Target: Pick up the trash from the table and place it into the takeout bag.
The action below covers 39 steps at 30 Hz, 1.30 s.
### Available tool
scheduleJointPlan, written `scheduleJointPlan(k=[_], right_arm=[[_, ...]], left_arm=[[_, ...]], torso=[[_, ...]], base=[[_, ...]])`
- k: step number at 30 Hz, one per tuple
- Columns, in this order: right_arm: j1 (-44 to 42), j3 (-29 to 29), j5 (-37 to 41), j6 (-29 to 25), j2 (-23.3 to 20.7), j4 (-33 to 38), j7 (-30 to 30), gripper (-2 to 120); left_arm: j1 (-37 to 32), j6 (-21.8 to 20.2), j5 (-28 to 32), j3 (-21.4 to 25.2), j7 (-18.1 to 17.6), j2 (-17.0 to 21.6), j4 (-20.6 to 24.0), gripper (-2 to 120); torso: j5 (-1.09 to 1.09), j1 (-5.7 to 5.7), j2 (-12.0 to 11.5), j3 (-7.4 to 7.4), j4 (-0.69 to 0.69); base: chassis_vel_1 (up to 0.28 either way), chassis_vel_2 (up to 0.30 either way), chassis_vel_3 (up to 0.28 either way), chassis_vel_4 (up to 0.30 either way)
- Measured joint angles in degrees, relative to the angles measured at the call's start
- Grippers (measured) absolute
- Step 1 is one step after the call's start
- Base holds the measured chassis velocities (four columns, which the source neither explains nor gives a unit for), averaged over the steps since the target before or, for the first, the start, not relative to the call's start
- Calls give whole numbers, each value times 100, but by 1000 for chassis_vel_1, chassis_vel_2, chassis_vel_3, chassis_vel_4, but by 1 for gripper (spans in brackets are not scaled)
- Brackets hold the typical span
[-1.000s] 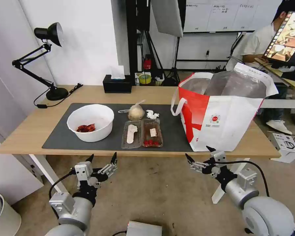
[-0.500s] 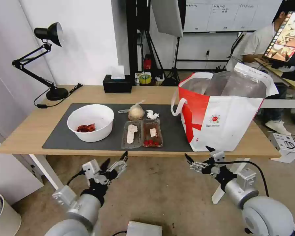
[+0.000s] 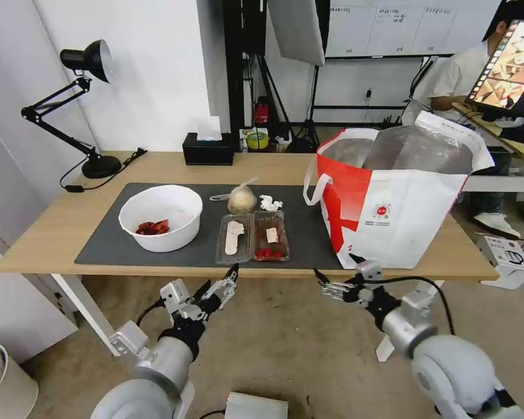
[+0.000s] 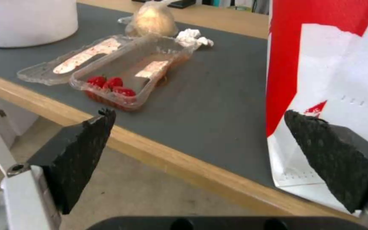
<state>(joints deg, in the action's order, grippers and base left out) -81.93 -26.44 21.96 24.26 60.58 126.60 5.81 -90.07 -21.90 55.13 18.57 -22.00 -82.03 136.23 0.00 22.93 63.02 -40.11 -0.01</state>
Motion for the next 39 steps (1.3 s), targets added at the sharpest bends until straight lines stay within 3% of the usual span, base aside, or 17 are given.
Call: scheduleJointPlan(k=[20, 39], right_arm=[[-51, -149, 94, 7, -4, 39, -20, 100], [-139, -253, 112, 8, -69, 16, -33, 100]], left_arm=[[717, 287, 137, -523, -242, -254, -682, 100], [1543, 397, 500, -721, -479, -505, -1463, 100]], torso=[[0, 0, 0, 0, 1], [0, -1, 0, 0, 1]], base=[[0, 0, 0, 0], [0, 0, 0, 0]])
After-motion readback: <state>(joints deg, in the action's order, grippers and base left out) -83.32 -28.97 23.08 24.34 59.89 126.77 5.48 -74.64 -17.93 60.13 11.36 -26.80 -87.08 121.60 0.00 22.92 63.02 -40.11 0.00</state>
